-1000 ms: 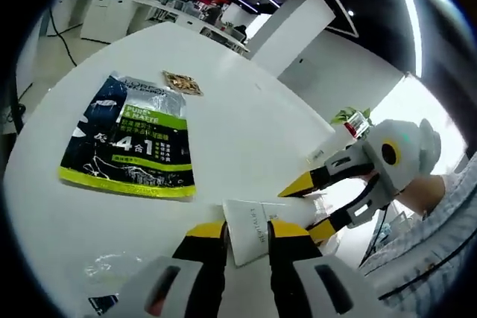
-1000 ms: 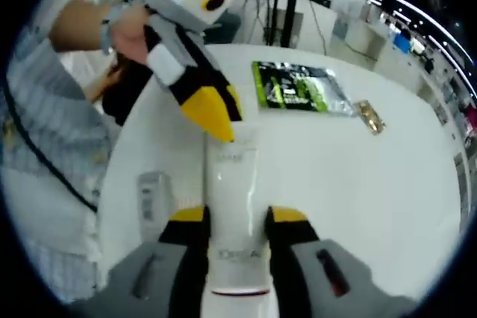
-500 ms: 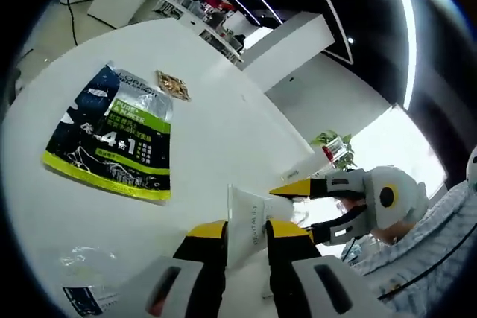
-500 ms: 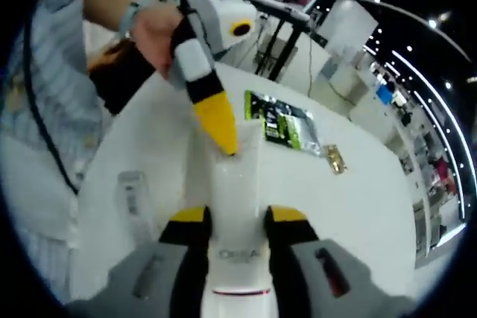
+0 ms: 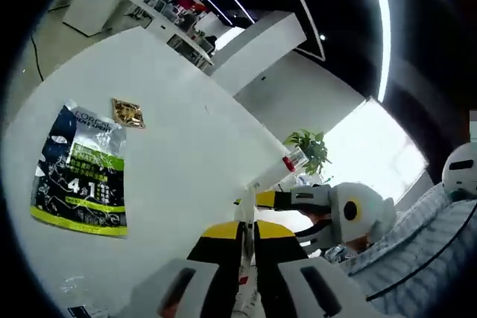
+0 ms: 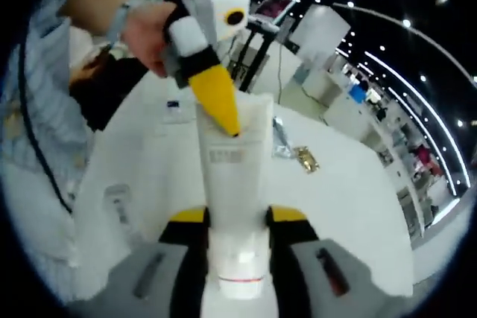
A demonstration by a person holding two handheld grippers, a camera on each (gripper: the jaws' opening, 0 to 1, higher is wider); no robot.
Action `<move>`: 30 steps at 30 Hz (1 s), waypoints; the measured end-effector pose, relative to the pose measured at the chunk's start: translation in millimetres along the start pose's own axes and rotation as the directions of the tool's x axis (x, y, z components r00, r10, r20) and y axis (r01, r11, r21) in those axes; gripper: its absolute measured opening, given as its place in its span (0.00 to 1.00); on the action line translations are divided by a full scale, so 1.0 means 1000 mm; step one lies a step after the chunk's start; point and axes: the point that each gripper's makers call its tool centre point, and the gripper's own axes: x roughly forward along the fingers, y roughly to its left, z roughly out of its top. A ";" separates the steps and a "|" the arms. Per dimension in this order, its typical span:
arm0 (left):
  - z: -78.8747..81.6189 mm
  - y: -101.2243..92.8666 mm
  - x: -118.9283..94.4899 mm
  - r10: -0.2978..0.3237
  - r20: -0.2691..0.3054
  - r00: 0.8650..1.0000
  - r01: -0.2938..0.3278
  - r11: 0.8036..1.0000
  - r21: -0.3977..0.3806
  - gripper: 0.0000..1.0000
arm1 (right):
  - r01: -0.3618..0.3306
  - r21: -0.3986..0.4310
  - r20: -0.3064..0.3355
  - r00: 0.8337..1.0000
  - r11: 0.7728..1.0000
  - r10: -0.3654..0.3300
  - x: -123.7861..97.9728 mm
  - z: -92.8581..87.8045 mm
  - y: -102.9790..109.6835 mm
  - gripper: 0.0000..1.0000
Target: Arrange the skincare products in the storage area until every visible bottle or jar stands upright without overlapping.
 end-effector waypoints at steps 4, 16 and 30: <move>0.008 -0.009 0.004 0.028 -0.020 0.999 -0.026 0.997 0.078 0.06 | 0.030 0.062 0.027 0.999 0.998 -0.032 -0.005 0.000 -0.006 0.28; 0.022 -0.045 0.023 0.013 -0.018 1.000 -0.008 0.967 0.255 0.08 | 0.104 0.273 0.097 0.986 0.956 -0.136 -0.027 -0.002 -0.017 0.29; 0.008 -0.097 0.065 -0.133 -0.080 0.988 0.153 0.921 0.357 0.13 | 0.164 0.491 0.135 0.956 0.856 -0.260 -0.062 -0.029 -0.023 0.29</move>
